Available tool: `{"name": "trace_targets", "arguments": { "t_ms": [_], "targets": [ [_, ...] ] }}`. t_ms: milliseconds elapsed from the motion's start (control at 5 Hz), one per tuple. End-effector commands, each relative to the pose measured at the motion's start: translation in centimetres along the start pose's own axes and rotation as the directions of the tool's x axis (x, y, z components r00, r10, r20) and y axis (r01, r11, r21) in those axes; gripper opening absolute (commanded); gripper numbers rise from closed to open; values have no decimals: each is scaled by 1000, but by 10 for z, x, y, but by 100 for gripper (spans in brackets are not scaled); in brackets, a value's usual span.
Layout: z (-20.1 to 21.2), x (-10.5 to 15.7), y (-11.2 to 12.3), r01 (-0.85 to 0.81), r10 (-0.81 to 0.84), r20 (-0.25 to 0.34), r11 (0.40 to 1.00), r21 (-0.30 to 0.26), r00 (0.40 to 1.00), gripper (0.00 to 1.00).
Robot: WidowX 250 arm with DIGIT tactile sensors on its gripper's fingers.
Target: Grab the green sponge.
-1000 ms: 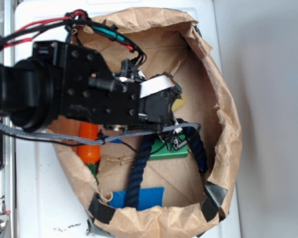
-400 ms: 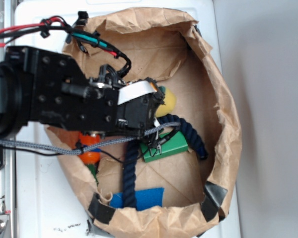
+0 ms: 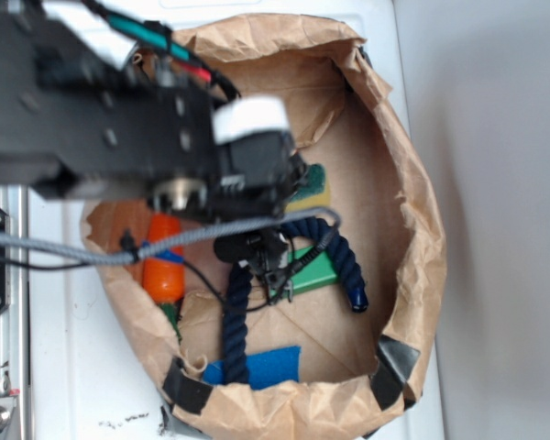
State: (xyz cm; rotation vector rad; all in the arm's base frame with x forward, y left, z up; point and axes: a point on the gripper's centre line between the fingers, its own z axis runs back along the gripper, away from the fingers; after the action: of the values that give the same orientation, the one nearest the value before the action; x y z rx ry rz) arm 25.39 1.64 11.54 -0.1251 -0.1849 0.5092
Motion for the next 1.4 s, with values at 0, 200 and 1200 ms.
{"name": "trace_targets", "arguments": {
  "t_ms": [0,200,1200],
  "targets": [
    [52,14,2,50,-48,26,994,-100,999,0],
    [45,14,-1,50,-47,51,996,-68,998,0],
    [-34,55,9,268,-266,55,963,-30,962,100]
  ]
}}
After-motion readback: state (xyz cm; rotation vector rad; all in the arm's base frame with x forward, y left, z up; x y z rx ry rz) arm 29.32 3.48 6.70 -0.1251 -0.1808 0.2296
